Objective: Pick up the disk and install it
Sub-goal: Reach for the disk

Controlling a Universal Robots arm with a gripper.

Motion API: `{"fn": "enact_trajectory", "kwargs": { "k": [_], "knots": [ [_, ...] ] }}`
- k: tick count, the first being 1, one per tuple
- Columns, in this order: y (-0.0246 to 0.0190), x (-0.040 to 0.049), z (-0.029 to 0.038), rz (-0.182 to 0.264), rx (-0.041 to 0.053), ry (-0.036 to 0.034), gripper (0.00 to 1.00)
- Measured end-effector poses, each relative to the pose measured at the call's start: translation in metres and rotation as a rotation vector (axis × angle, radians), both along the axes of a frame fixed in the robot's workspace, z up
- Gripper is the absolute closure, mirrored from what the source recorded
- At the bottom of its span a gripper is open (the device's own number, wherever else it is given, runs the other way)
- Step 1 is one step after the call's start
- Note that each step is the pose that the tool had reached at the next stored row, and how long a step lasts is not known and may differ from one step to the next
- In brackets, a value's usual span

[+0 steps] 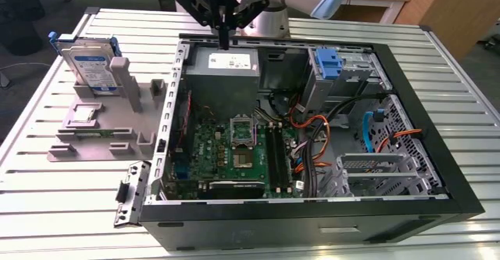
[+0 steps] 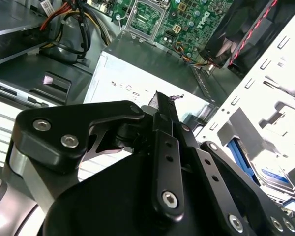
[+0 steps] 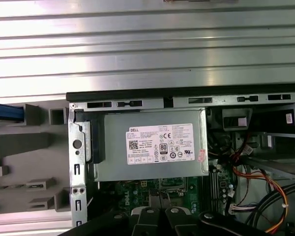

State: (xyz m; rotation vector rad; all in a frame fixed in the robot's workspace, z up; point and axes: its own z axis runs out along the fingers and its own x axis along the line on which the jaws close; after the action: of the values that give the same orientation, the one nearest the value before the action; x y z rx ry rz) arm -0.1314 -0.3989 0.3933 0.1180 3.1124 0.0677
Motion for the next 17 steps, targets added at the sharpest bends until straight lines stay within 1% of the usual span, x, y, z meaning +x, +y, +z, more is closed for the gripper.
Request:
{"fn": "enact_trajectory", "kwargs": {
  "k": [13, 17],
  "knots": [
    [0.0002, -0.0225, -0.0004, 0.000, 0.0001, 0.0000, 0.89],
    [0.0023, -0.0277, -0.0005, 0.000, -0.0001, 0.0001, 0.89]
  ]
}}
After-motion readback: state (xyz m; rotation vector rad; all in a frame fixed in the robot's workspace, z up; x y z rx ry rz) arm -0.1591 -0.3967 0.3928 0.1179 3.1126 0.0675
